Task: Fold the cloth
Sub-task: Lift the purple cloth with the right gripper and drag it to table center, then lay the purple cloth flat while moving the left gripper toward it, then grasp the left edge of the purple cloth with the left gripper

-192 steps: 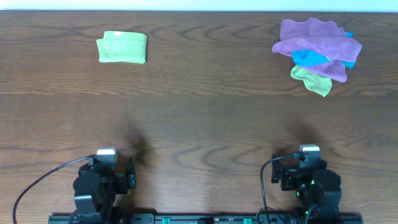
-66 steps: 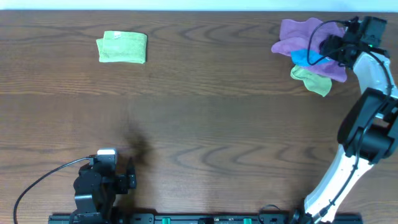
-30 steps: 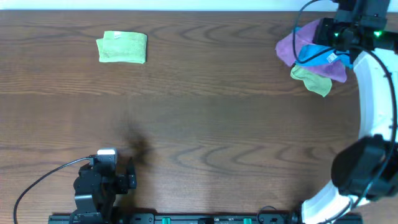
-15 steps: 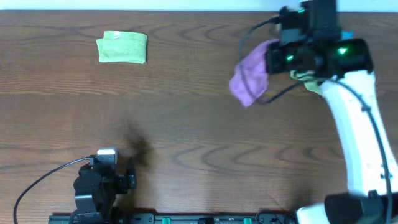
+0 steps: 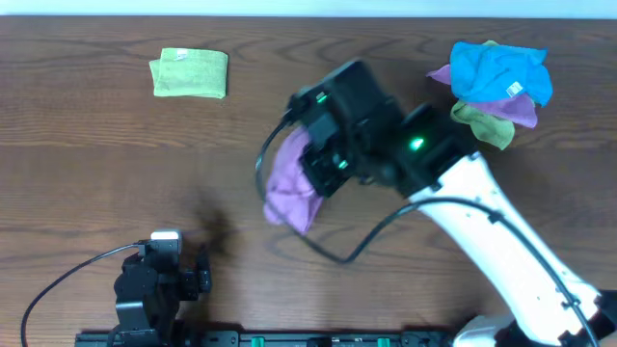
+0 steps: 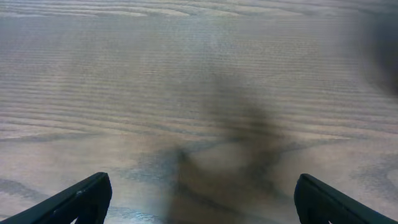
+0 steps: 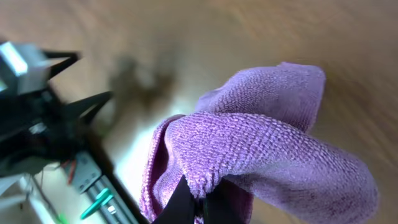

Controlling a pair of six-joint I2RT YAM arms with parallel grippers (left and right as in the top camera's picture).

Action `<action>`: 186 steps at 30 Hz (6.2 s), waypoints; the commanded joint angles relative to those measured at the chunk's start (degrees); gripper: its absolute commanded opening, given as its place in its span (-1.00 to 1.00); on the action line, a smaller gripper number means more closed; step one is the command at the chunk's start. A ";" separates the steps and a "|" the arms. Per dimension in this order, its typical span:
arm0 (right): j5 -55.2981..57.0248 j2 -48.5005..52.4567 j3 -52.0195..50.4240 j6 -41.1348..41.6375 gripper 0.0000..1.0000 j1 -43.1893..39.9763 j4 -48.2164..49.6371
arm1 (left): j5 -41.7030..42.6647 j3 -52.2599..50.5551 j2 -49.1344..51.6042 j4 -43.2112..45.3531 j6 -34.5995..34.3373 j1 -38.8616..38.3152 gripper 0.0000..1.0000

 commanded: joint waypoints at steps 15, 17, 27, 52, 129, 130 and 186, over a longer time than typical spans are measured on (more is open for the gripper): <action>-5.42 6.10 0.63 -3.41 -0.97 9.33 5.46 | -0.46 0.11 -0.37 0.42 1.18 0.09 0.91; -4.74 7.69 0.63 -4.46 -0.97 9.29 6.99 | -0.46 0.11 -0.37 -0.13 1.20 0.09 0.91; 21.97 18.12 0.63 -8.76 -0.95 -4.61 12.33 | 0.24 0.11 -0.37 -0.11 -3.63 0.09 0.90; -0.24 16.76 -2.82 6.23 0.98 -11.96 2.43 | 12.50 10.58 16.06 5.57 -18.18 0.09 0.91; 35.76 15.13 -16.00 24.92 -0.97 -12.72 4.55 | 41.24 35.56 74.40 3.13 -34.95 -4.81 0.90; 35.67 15.13 -16.00 24.92 -0.97 -12.72 4.52 | 41.29 34.51 74.40 3.26 -35.71 -4.81 0.90; 28.96 13.29 -15.67 26.36 -0.97 -12.72 8.02 | 32.20 15.45 90.75 55.80 -83.76 -35.54 0.51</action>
